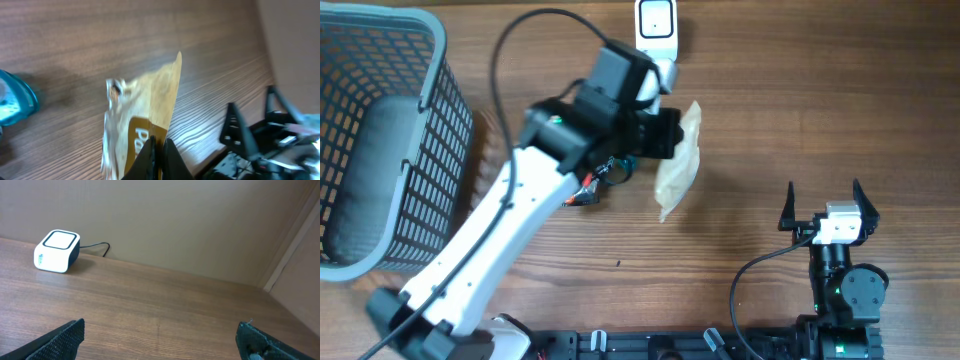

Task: Scan the item barcode
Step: 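Lift the Pantree bag out and lay it right of the bottle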

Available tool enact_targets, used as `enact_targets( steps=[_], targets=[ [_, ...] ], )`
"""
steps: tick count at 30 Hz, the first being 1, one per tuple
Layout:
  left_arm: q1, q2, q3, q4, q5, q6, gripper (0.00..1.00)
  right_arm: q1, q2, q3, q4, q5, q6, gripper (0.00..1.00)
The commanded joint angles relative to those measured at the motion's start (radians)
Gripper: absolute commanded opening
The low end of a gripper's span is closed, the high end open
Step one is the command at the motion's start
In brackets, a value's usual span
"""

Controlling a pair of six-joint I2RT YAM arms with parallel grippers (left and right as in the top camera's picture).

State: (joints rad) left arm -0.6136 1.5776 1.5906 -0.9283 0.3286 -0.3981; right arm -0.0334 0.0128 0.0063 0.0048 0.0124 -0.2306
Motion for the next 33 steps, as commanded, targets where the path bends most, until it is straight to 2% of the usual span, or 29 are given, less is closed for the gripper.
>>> enact_targets(
  steps=[1, 6, 12, 13, 14, 15, 16, 17, 23, 27, 33],
  targets=[
    [-0.085, 0.087, 0.006, 0.006, -0.132, -0.002, 0.04, 0.002, -0.005, -0.001, 0.004, 0.010, -0.006, 1.00],
    [-0.201, 0.232, 0.005, 0.037, -0.216, -0.029, 0.04, 0.002, -0.005, -0.001, 0.004, 0.010, -0.006, 1.00],
    [-0.208, 0.248, 0.005, 0.066, -0.219, -0.029, 0.04, 0.002, -0.005, -0.001, 0.004, 0.010, -0.006, 1.00],
    [-0.208, 0.248, 0.005, 0.071, -0.219, -0.029, 0.24, 0.002, -0.005, -0.001, 0.004, 0.010, -0.006, 1.00],
    [-0.209, 0.248, 0.005, 0.073, -0.218, -0.029, 0.55, 0.002, -0.005, -0.001, 0.004, 0.010, -0.006, 1.00],
    [-0.209, 0.248, 0.005, 0.075, -0.218, -0.029, 0.72, 0.002, -0.005, -0.001, 0.004, 0.010, -0.006, 1.00],
    [-0.209, 0.248, 0.005, 0.077, -0.218, -0.029, 0.96, 0.002, -0.005, -0.001, 0.004, 0.010, -0.006, 1.00],
    [-0.208, 0.245, 0.013, 0.077, -0.219, -0.029, 1.00, 0.002, -0.005, -0.001, 0.004, 0.010, -0.006, 1.00],
    [-0.165, 0.192, 0.116, 0.069, -0.290, -0.027, 1.00, 0.002, -0.005, -0.001, 0.004, 0.010, -0.006, 1.00],
    [-0.110, 0.126, 0.198, 0.068, -0.292, -0.028, 1.00, 0.002, -0.005, -0.001, 0.004, 0.010, -0.006, 1.00],
    [-0.109, 0.017, 0.314, 0.095, -0.299, -0.015, 1.00, 0.002, -0.005, -0.001, 0.004, 0.010, -0.005, 1.00]
  ],
)
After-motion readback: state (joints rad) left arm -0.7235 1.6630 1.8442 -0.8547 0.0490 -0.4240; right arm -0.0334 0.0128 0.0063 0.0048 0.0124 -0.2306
